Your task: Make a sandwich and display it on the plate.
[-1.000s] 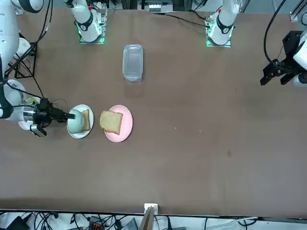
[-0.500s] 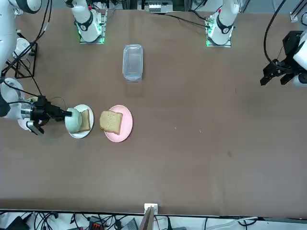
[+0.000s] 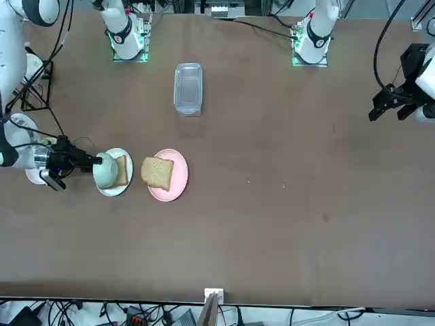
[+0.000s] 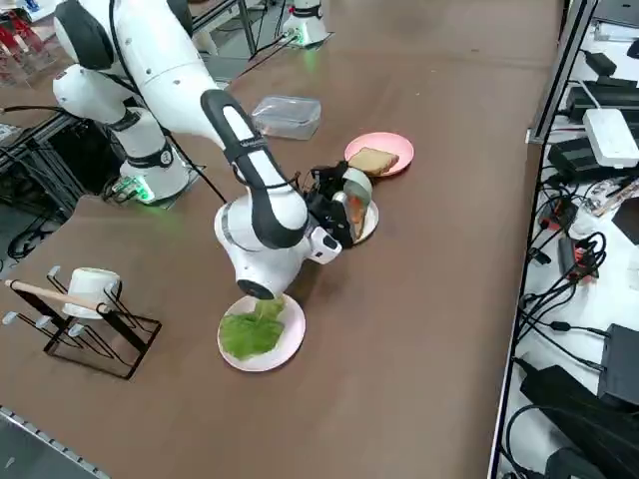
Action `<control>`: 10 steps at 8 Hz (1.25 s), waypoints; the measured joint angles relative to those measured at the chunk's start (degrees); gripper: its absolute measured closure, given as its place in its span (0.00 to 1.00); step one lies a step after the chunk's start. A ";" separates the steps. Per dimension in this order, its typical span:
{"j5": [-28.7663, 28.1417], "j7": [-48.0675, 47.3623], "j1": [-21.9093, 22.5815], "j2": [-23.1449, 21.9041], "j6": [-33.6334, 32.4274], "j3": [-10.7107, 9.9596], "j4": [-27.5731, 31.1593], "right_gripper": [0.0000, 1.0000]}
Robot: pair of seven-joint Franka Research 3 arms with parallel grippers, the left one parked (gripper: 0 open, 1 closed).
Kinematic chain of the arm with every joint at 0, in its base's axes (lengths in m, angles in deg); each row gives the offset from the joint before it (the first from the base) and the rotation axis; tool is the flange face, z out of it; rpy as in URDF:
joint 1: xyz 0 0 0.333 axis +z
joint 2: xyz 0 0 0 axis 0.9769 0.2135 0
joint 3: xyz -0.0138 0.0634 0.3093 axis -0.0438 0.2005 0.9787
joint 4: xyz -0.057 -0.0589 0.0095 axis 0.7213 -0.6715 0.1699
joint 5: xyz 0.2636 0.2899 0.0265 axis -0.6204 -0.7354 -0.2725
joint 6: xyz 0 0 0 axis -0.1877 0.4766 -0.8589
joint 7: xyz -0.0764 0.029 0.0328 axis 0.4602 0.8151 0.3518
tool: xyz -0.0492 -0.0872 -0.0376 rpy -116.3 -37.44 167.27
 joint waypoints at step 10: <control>-2.65 3.82 -0.81 3.61 -7.68 -0.02 0.55 0.95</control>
